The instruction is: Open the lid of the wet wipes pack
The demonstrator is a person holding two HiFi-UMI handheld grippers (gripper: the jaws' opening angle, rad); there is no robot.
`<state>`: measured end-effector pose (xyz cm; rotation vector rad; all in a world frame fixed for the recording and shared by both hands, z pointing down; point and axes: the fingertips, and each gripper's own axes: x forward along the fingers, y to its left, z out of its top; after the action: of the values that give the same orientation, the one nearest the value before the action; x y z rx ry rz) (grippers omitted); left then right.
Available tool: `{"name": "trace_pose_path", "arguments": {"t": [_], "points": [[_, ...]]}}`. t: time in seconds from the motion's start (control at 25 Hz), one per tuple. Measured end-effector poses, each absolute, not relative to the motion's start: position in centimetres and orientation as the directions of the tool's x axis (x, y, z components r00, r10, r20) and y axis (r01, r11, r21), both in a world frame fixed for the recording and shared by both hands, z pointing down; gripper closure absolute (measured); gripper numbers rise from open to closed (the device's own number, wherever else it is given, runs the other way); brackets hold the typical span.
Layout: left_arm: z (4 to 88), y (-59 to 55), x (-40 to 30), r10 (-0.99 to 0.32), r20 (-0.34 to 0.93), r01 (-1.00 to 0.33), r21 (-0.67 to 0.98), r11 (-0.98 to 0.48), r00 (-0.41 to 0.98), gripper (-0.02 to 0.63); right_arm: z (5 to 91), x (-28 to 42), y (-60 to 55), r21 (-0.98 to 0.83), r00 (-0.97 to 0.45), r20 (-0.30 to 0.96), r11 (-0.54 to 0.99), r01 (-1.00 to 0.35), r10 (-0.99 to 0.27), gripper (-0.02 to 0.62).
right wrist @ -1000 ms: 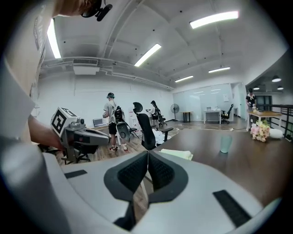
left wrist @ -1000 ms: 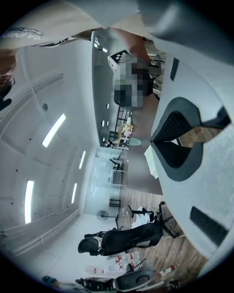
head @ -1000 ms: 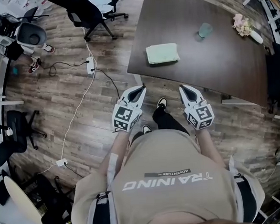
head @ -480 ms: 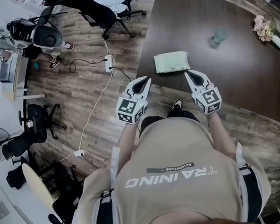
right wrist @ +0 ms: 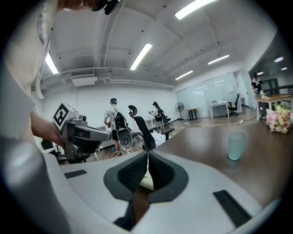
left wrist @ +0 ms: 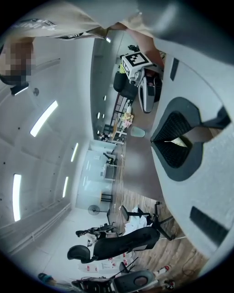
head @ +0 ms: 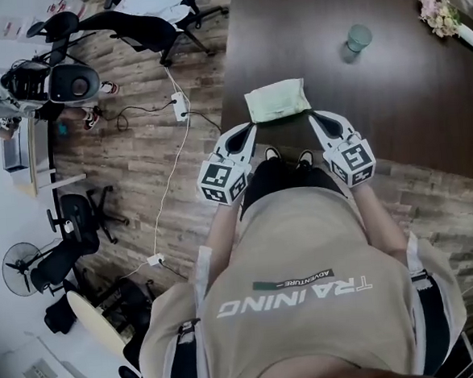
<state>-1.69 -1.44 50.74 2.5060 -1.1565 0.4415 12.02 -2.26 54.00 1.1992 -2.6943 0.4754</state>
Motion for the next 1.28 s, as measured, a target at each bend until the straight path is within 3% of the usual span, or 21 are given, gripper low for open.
{"name": "trace_pose_path", "arguments": {"t": [0.4,0.76,1.12,1.28], "points": [[52.0,-6.6,0.7,-0.639,0.409,-0.743,0.171,-0.647,0.651,0.597,53.6,12.2,-4.0,-0.154,-0.663,0.296,0.650,-0.744,-0.688,0.580],[53.4,-8.4,-0.5,-0.632,0.439,-0.751,0.181,-0.634,0.639,0.597,53.8,8.9,-6.0,-0.035,-0.682,0.403,0.734,-0.678,-0.610,0.578],[58.8,-7.8,-2.4,-0.531,0.528,-0.711,0.222,-0.667,0.663,0.597,58.6,4.2,-6.9,0.127,-0.611,0.673,0.879,-0.460,-0.417,0.578],[60.9,-7.5,-2.6,-0.483,0.543,-0.675,0.230,-0.701,0.687,0.597,60.6,3.1,-6.1,0.207,-0.528,0.781,0.936,-0.284,-0.333,0.578]]}}
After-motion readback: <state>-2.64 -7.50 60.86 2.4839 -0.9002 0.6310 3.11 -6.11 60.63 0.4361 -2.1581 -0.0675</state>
